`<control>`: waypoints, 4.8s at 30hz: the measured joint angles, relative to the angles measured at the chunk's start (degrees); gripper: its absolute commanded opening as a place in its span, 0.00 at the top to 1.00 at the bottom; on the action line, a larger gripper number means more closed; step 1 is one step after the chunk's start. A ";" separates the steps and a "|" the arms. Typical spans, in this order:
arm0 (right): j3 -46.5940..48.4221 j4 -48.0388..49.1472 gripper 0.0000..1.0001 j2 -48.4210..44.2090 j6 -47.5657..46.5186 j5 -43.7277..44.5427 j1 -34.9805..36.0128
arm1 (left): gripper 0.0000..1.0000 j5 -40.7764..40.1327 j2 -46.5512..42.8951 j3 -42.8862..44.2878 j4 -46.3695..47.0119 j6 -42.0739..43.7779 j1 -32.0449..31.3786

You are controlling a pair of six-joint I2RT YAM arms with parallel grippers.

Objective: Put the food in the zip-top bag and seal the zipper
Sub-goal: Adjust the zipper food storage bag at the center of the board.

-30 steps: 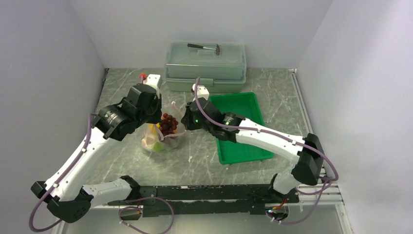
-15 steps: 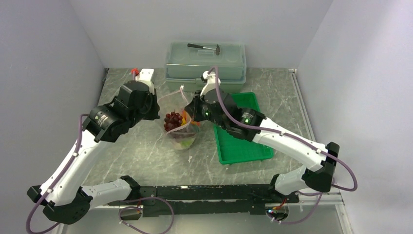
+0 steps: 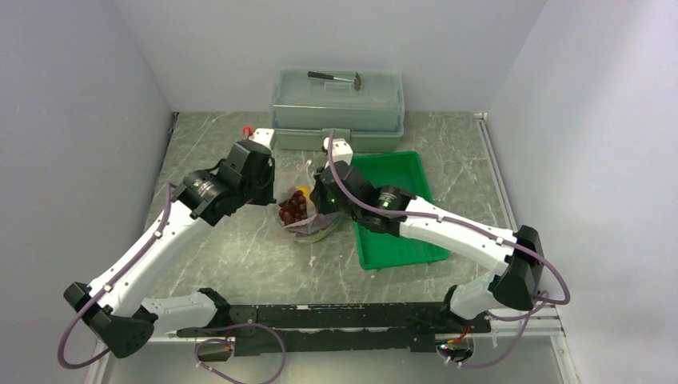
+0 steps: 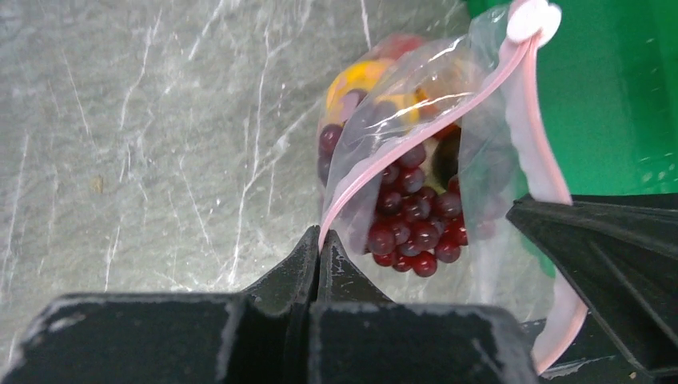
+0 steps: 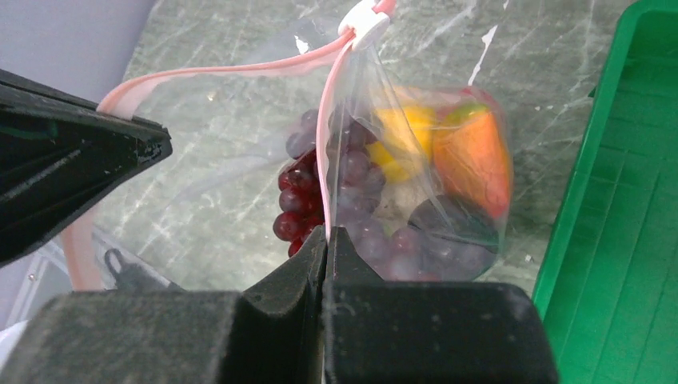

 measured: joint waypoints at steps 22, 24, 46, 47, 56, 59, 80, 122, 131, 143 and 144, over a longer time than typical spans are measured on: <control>-1.42 -0.81 0.95 -8.57 5.03 10.03 10.34 | 1.00 12.90 1.09 13.64 -1.57 11.17 0.02; -2.12 -0.83 0.87 -8.48 5.90 11.32 10.86 | 1.00 14.51 1.09 13.20 -1.60 11.93 0.02; -7.93 -2.16 0.53 -28.70 -17.07 11.19 10.97 | 1.00 25.66 0.22 8.00 -0.13 15.69 0.07; -7.98 -2.29 0.52 -29.44 -18.67 10.58 10.97 | 1.00 26.58 0.28 8.39 -0.50 16.06 0.07; -9.70 -2.97 0.50 -30.71 -33.16 5.62 10.97 | 1.00 31.98 0.48 13.05 -4.52 18.84 0.07; -10.60 -2.84 0.45 -30.80 -37.77 3.48 10.97 | 1.00 32.63 0.33 13.79 -5.79 19.63 0.07; -30.58 13.97 0.25 -40.37 -51.10 -17.62 10.97 | 1.00 34.97 -1.27 12.76 -6.84 19.91 0.07; -38.01 34.36 0.69 -33.66 -53.48 -34.45 2.08 | 1.00 37.53 -1.68 13.46 -9.44 20.55 0.07; -38.01 35.26 1.00 -32.52 -53.22 -35.04 1.62 | 1.00 37.77 -1.68 13.46 -9.75 20.55 0.07; -36.98 32.70 1.00 -33.07 -53.62 -35.01 1.57 | 0.55 35.50 -2.14 13.16 -9.22 19.82 0.07; -36.41 32.04 1.00 -33.07 -53.68 -34.99 1.57 | 0.54 35.23 -2.36 13.00 -9.11 19.89 0.09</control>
